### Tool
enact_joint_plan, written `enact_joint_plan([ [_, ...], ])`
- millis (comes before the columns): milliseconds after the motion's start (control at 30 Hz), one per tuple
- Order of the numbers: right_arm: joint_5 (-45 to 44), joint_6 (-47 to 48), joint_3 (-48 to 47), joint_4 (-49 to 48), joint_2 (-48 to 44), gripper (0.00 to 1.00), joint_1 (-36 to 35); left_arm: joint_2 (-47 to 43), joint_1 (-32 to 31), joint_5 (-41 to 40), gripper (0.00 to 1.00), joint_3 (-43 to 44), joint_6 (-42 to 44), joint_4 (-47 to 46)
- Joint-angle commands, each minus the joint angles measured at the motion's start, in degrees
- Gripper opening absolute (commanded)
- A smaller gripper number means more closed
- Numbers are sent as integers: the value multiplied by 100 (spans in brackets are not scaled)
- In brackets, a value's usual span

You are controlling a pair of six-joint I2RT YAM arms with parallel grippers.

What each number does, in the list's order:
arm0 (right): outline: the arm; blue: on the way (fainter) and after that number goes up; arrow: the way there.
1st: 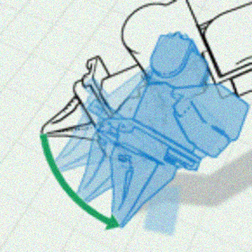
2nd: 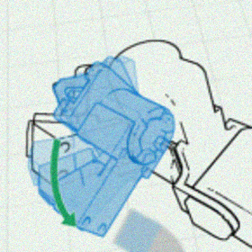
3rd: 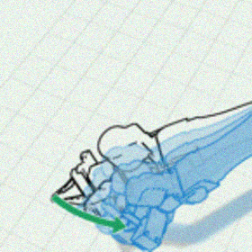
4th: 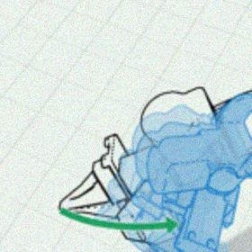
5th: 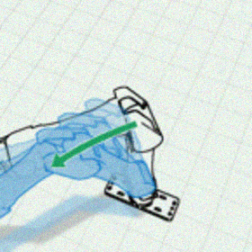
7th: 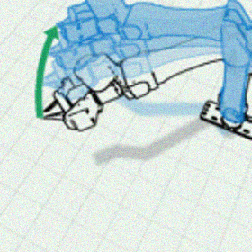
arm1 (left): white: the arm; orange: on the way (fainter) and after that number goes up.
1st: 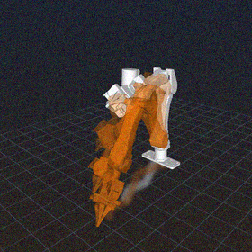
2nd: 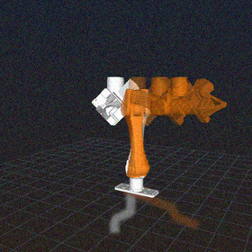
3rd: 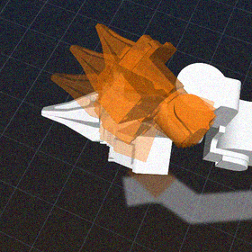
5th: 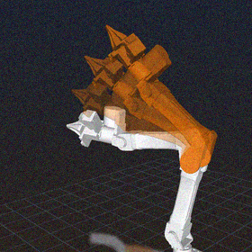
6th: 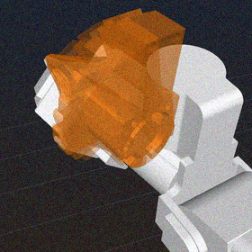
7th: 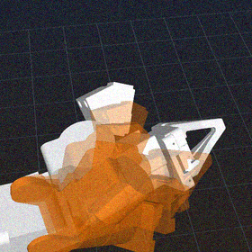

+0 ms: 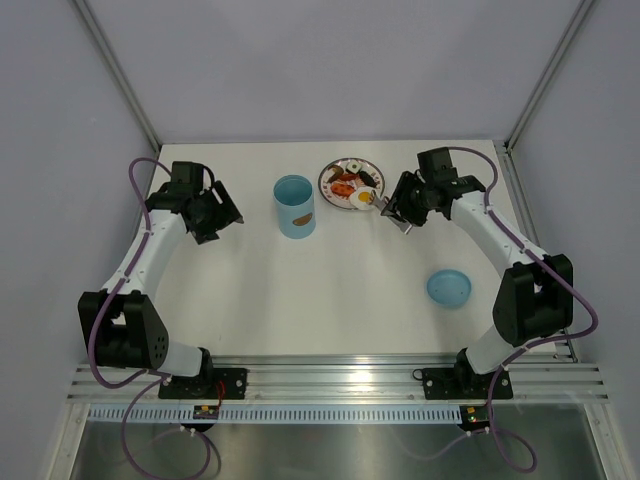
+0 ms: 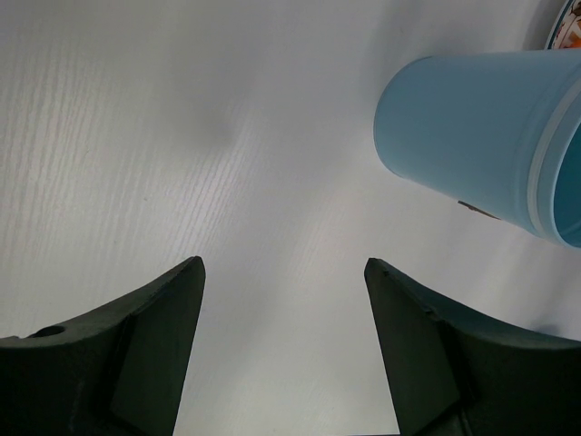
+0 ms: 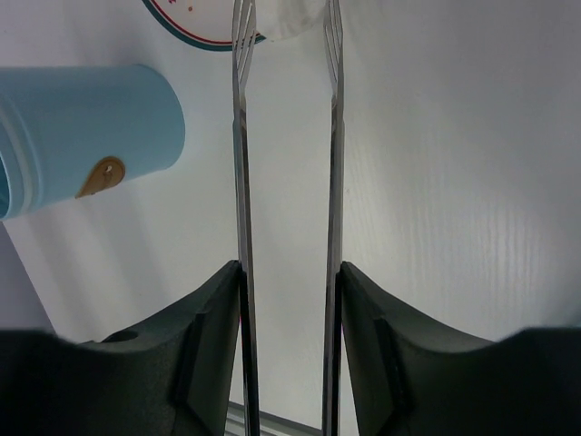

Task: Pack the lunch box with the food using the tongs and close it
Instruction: Pick up the fake food from the plate.

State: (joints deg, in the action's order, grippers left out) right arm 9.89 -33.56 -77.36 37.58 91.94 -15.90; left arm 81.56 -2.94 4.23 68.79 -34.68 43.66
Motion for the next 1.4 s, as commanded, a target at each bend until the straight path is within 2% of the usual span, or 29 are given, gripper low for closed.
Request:
enact_joint_plan([
  [0,320,-475,212,-848,-291,53,113,-105,30,-71,75,46,110,-130],
  [500,250,-819,222,-1139,25,61,201,-35,30,25,75,55,101,-173],
  [1133,189,-880,151,-1227,456,64,201,-61,30,43,75,-15,154,-200],
  [1367,127,-889,292,-1297,228,64,201,-52,39,34,75,-15,163,-200],
])
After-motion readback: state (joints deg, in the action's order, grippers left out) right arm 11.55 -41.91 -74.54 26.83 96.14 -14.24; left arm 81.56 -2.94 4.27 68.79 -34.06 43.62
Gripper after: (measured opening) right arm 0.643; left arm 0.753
